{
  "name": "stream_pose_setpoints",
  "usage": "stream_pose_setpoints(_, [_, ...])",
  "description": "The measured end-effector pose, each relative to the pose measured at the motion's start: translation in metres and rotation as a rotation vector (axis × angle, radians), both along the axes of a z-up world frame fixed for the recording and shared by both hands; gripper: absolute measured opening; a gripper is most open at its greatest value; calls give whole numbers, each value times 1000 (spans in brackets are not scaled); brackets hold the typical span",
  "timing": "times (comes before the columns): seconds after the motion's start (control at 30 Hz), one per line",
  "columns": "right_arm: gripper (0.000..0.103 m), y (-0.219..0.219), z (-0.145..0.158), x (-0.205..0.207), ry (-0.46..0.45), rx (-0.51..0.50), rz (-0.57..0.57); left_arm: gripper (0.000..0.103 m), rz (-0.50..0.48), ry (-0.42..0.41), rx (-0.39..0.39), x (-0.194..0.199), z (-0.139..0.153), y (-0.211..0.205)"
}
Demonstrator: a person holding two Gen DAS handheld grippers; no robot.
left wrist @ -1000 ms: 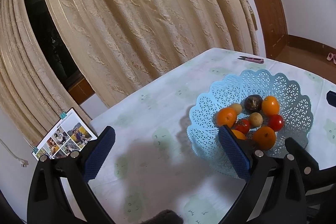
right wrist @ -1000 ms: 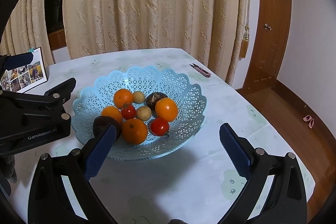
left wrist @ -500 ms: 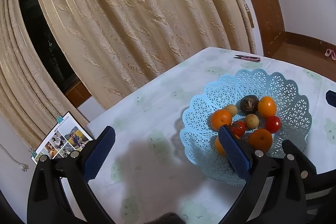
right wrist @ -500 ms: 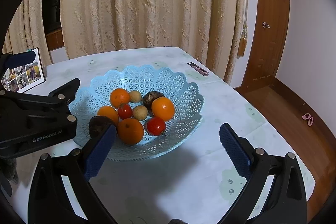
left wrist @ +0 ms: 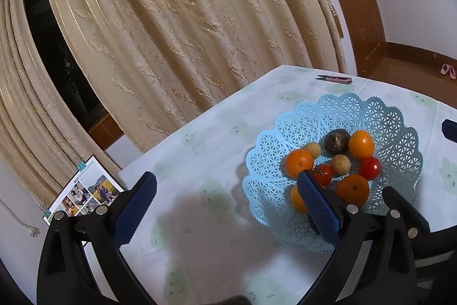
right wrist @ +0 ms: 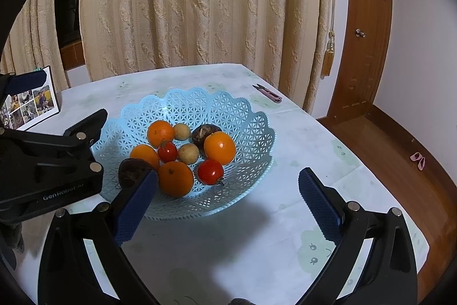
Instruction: Organize fruits
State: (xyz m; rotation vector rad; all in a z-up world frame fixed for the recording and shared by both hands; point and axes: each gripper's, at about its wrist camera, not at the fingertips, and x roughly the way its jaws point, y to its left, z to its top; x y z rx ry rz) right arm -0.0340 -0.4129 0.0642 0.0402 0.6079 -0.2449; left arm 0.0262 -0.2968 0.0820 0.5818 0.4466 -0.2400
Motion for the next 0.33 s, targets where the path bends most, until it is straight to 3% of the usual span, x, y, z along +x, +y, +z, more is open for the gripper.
stream_pose_setpoints(0.33, [100, 14, 4, -1, 0, -11, 30, 98, 59, 48, -35, 5, -1, 28])
